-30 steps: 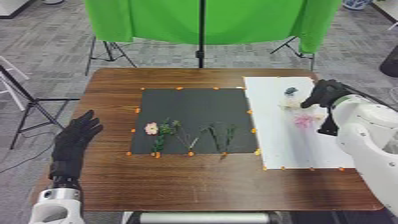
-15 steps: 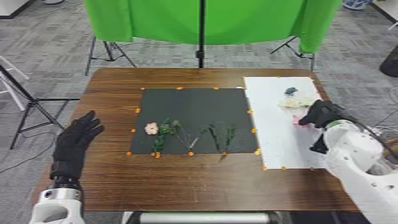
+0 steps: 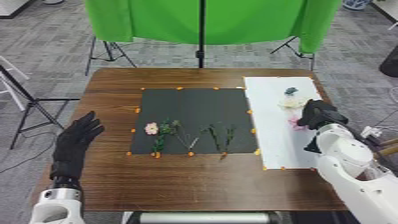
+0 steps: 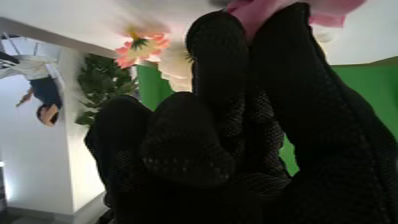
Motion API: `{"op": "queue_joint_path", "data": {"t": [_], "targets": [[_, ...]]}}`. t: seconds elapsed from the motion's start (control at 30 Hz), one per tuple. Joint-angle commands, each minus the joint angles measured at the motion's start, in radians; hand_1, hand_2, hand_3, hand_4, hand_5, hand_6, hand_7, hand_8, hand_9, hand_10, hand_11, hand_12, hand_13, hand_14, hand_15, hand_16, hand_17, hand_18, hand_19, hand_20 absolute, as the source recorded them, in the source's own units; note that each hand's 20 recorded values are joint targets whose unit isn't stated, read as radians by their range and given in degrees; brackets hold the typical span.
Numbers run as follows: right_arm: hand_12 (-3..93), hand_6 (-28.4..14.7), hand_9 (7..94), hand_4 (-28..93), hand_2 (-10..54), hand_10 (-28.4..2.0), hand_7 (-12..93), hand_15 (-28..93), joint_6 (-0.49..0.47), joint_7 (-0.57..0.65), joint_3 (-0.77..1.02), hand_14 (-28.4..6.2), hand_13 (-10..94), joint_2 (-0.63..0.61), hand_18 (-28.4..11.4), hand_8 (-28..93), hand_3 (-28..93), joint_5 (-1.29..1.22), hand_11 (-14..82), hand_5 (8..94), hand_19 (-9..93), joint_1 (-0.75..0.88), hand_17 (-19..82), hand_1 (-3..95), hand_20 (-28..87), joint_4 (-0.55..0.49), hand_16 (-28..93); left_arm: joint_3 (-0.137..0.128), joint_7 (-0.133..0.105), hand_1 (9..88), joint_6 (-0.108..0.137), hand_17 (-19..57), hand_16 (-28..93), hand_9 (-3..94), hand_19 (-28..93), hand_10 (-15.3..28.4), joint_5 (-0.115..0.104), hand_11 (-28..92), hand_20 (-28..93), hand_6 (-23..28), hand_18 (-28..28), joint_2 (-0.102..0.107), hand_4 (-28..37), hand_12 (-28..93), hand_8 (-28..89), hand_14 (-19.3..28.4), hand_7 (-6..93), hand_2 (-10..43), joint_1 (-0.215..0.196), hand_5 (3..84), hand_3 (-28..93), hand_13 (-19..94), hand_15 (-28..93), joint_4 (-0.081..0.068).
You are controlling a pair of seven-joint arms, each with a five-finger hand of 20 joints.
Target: Arrange flowers
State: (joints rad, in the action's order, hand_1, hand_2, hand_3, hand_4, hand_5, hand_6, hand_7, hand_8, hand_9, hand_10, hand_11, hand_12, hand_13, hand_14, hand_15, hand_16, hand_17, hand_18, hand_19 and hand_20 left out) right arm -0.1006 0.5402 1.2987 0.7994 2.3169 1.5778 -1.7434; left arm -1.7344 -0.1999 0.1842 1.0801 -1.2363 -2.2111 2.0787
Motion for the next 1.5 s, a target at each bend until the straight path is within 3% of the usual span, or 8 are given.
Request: {"op": "queue_joint_path", "data": {"t": [0.03,0.17,0.37,0.57,0.67,0.9,1.2,1.5], "targets": [[40.7,0.5,88.6,-20,-9.5,-8.8,25,68,-0.076,0.002,0.07,-2.0,89,-0.035,-11.7,11,59,-0.058,33.8,82.7,93,-0.068,67,59.9,66,-0.24,33,-0.009,0.007,17.4,-0.003,2.1,-2,37.8,14,13.3,-0.009,17,20,6.9,14.3,-0.008,-28.3,10,-5,18.2,7.1,7.9,-0.028,40.4,66,29,27,0.007],[41.3,0.4,88.8,-19,-9.5,-9.0,24,68,-0.082,-0.048,-0.063,-2.0,89,0.003,-11.3,12,59,-0.159,33.1,82.9,93,-0.228,67,60.0,66,-0.255,34,-0.005,0.006,17.5,-0.004,2.1,-2,37.8,14,13.3,-0.008,17,20,6.8,14.4,-0.006,-28.3,10,-5,18.2,7.1,7.8,-0.028,40.4,66,29,27,0.008],[41.5,0.3,88.9,-19,-9.5,-9.0,24,68,-0.053,-0.125,-0.384,-1.9,88,0.187,-11.2,12,58,-0.2,32.7,83.1,93,-0.512,67,60.2,65,-0.089,34,0.002,-0.001,17.8,0.007,2.1,-2,37.8,14,13.3,-0.011,17,20,6.9,14.4,-0.004,-28.3,10,-5,18.3,7.1,7.8,-0.02,40.5,65,29,27,0.001],[41.5,0.4,88.8,-19,-9.5,-9.0,23,68,-0.054,-0.202,-0.6,-1.9,89,0.444,-11.2,12,58,-0.16,32.8,83.0,93,-0.71,67,60.0,65,0.2,34,0.037,-0.026,17.1,0.078,3.8,-4,34.4,9,14.4,-0.042,10,17,8.9,12.9,0.003,-28.3,4,-6,16.2,3.5,11.9,-0.011,38.8,60,27,16,-0.001],[41.2,0.6,88.6,-20,-9.5,-9.1,24,68,-0.086,-0.224,-0.634,-1.8,89,0.535,-11.2,12,58,-0.138,33.2,82.7,93,-0.743,67,59.6,65,0.294,34,0.054,-0.021,17.7,0.109,4.0,-3,33.5,8,14.9,-0.053,10,17,9.9,12.4,0.011,-28.3,1,-7,15.7,2.6,19.6,0.001,37.4,54,26,15,0.002],[40.4,0.9,88.2,-20,-9.5,-9.1,24,68,-0.08,-0.238,-0.698,-2.0,89,0.642,-11.3,12,59,-0.091,34.1,82.2,93,-0.771,67,58.9,65,0.427,34,0.062,-0.023,21.3,0.106,3.6,-3,33.9,10,15.2,-0.052,12,17,10.3,12.2,0.03,-28.3,0,-7,15.7,3.0,28.9,0.017,37.1,46,26,16,-0.002],[39.1,1.2,87.5,-19,-9.5,-9.3,24,68,-0.097,-0.23,-0.723,-2.3,88,0.659,-11.6,11,60,-0.08,35.3,81.8,93,-0.754,67,57.1,65,0.479,34,0.061,-0.02,19.0,0.079,3.3,-3,34.1,11,14.9,-0.046,13,18,9.9,12.5,0.027,-28.3,0,-7,17.0,4.1,26.5,0.009,37.3,51,27,20,-0.002],[37.4,1.1,86.8,-19,-9.5,-9.7,24,68,-0.095,-0.232,-0.729,-2.6,88,0.653,-11.9,10,59,-0.041,36.6,81.7,93,-0.743,66,56.8,65,0.511,34,0.058,-0.024,18.3,0.08,2.9,-4,34.9,13,15.8,-0.051,13,18,10.3,13.1,0.026,-28.3,0,-7,17.8,4.2,25.0,0.005,37.8,53,28,22,-0.003]]}}
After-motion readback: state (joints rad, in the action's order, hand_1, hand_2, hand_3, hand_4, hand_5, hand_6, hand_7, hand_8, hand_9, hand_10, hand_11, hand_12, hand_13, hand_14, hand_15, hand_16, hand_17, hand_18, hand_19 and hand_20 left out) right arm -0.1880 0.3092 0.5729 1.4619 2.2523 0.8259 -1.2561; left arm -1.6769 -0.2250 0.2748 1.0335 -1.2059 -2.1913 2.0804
